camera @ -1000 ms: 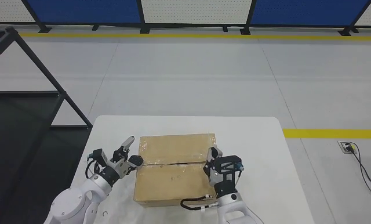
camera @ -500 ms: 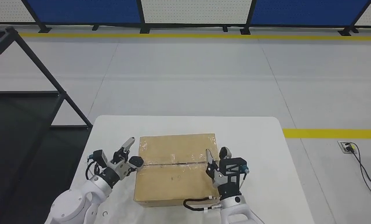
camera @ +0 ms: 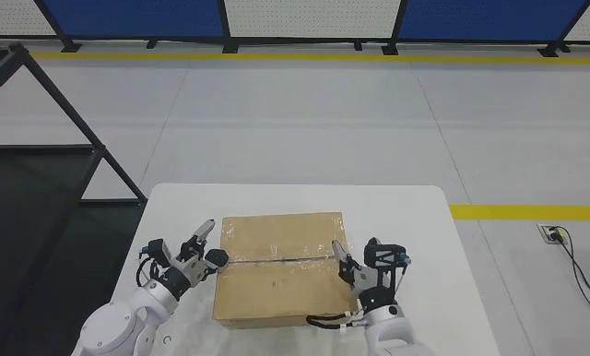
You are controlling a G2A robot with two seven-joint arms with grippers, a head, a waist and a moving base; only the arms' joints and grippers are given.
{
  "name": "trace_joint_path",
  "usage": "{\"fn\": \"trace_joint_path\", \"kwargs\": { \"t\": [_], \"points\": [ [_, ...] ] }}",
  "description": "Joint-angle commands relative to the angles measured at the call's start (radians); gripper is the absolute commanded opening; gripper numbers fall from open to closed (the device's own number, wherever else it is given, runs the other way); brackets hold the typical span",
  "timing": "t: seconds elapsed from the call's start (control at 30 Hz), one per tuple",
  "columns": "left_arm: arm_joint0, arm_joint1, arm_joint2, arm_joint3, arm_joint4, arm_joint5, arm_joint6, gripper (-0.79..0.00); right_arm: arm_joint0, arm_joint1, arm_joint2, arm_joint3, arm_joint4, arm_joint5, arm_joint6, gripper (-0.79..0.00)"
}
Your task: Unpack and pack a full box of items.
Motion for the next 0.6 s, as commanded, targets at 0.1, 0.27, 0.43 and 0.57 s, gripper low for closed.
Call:
{"fn": "trace_joint_path", "kwargs": {
  "t": [0.1,0.27,0.43,0.57],
  "points": [
    [0.007,0.0,-0.002,-0.004,-0.007,-0.005,0.002,0.0,0.03,0.006,0.035,0.01,0.0,-0.015,0.121,0.0],
    [0.01,-0.001,-0.001,-0.006,-0.008,-0.008,0.004,0.0,0.03,0.006,0.035,0.01,0.0,-0.015,0.121,0.0],
    [0.011,-0.001,0.002,-0.011,-0.005,-0.008,0.006,0.0,0.028,0.007,0.069,-0.001,0.132,-0.043,0.117,-0.074],
    [0.013,-0.001,0.001,-0.013,-0.005,-0.008,0.007,0.0,0.041,0.008,0.131,-0.005,0.315,-0.032,0.171,-0.446]
  ]
}}
